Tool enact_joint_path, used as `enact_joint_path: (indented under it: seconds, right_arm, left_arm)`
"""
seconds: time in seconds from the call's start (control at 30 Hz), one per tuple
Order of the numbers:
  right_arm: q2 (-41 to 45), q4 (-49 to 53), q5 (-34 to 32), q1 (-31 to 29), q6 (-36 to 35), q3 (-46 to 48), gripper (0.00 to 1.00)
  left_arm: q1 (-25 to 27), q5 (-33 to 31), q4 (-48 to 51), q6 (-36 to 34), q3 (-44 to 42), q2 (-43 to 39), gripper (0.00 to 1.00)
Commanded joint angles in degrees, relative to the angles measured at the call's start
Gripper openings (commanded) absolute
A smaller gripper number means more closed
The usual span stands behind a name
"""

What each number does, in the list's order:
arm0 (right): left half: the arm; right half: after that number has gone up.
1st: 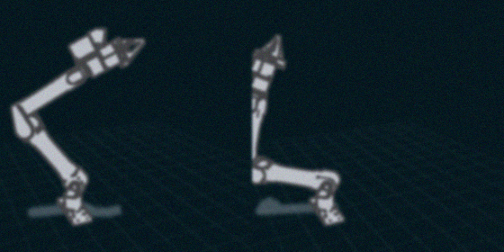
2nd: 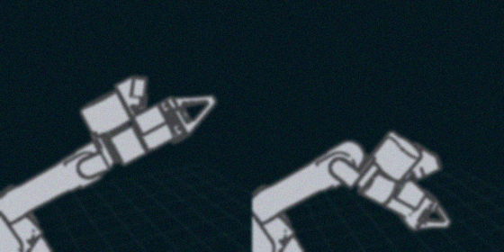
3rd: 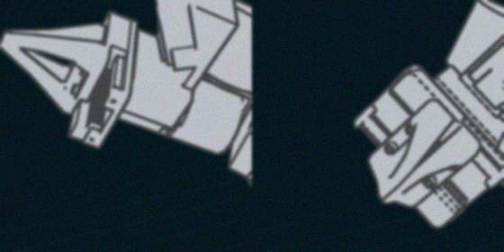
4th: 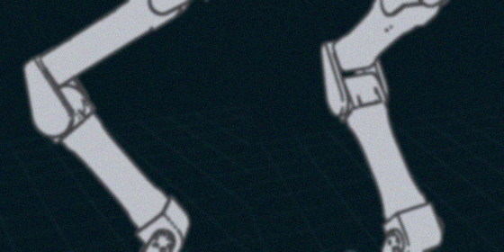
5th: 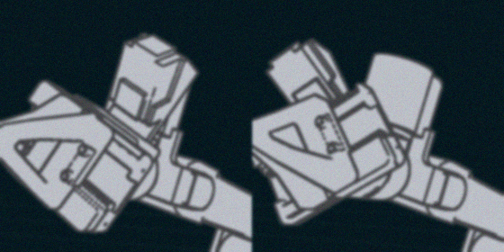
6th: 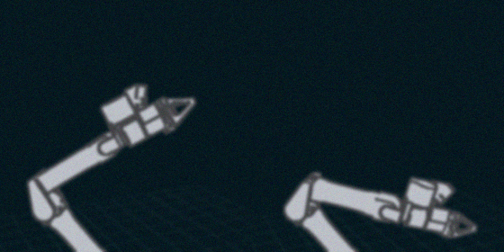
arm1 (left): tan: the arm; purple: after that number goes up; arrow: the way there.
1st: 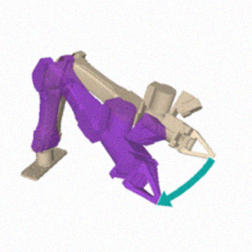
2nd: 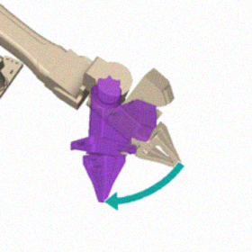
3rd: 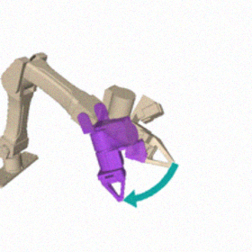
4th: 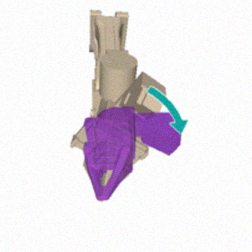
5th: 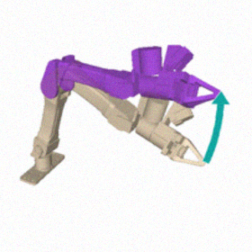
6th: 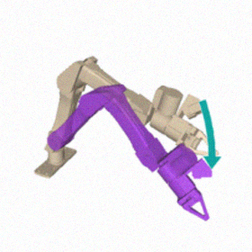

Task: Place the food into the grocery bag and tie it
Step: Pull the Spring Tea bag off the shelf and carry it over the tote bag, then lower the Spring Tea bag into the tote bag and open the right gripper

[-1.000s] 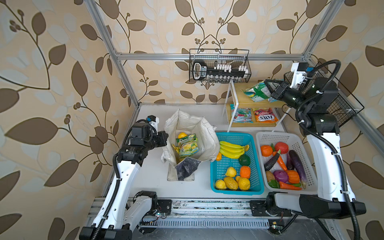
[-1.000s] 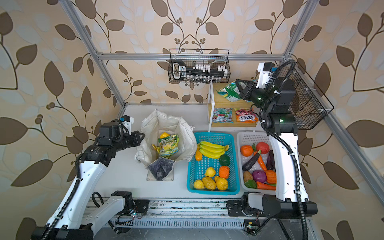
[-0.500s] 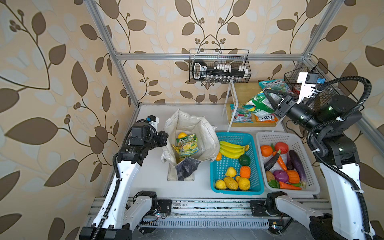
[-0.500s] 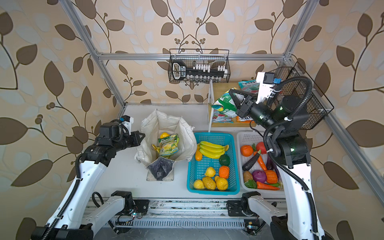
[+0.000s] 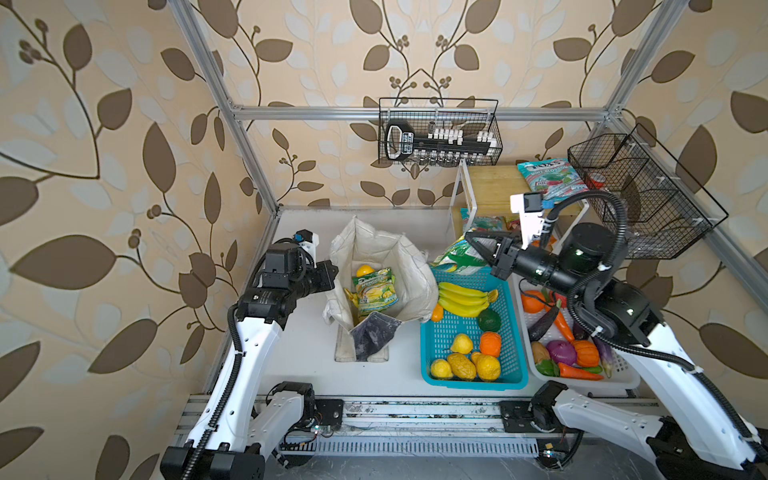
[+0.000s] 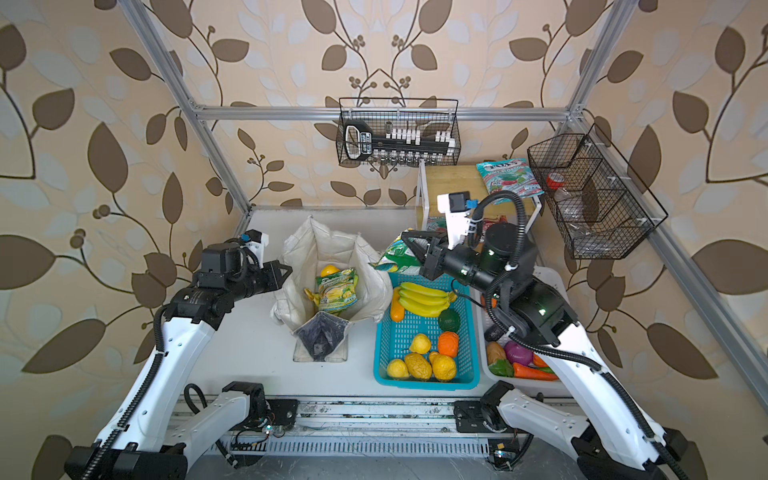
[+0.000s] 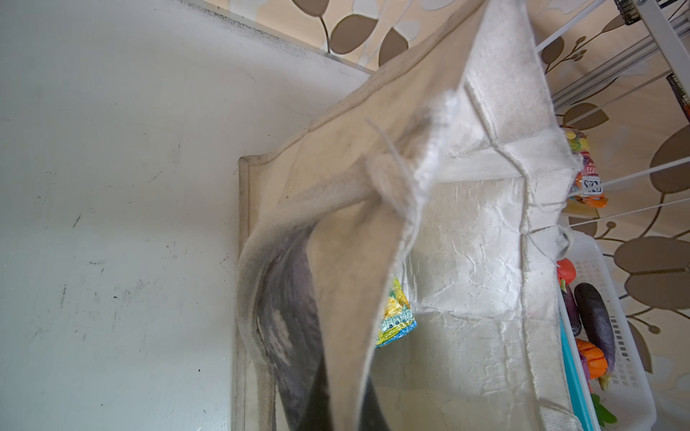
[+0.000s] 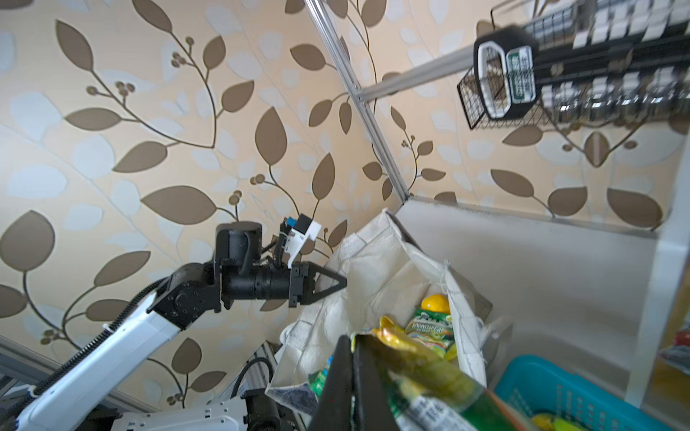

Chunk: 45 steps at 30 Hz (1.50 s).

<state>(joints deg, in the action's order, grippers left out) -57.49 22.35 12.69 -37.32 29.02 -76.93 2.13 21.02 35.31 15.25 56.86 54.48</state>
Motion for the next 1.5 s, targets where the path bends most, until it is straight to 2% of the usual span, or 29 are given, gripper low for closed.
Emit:
enact_joint_path:
  seconds: [0.0, 0.1, 0.3, 0.6, 0.9, 1.17, 1.47]
  right_arm:
    - [-1.07, -7.16, -6.30, -6.50, -0.03, 3.25, 0.00]
    - [-3.97, -8.40, -12.40, -13.33, -1.33, 4.59, 0.00]
    - [-12.52, -15.27, -10.82, -17.71, -0.06, 4.78, 0.00]
    - [-29.01, -16.94, -8.05, -17.80, -2.73, -6.08, 0.00]
    - [-44.58, -14.38, -3.56, -16.54, -3.25, -19.32, 0.00]
    - [-46.37, -20.12, -6.65, -16.56, -1.90, -9.56, 0.00]
    - [-48.70, -23.34, -4.01, -16.50, -2.71, -9.84, 0.00]
  left_arm:
    - [-0.70, 1.81, -2.07, 0.28, 0.62, 0.01, 0.00]
    - [-0.56, 2.25, -2.18, 0.14, 0.38, 0.09, 0.00]
    - [-0.57, 3.34, -2.96, 0.54, 0.07, -0.04, 0.00]
    - [-0.63, 2.95, -2.50, 0.38, 0.27, 0.45, 0.00]
    - [-0.62, 2.05, -2.52, 0.32, 0.08, 1.05, 0.00]
    - [-0.57, 2.32, -2.26, 0.21, 0.29, 1.07, 0.00]
    - [-0.56, 2.26, -2.36, 0.24, 0.18, 1.13, 0.00]
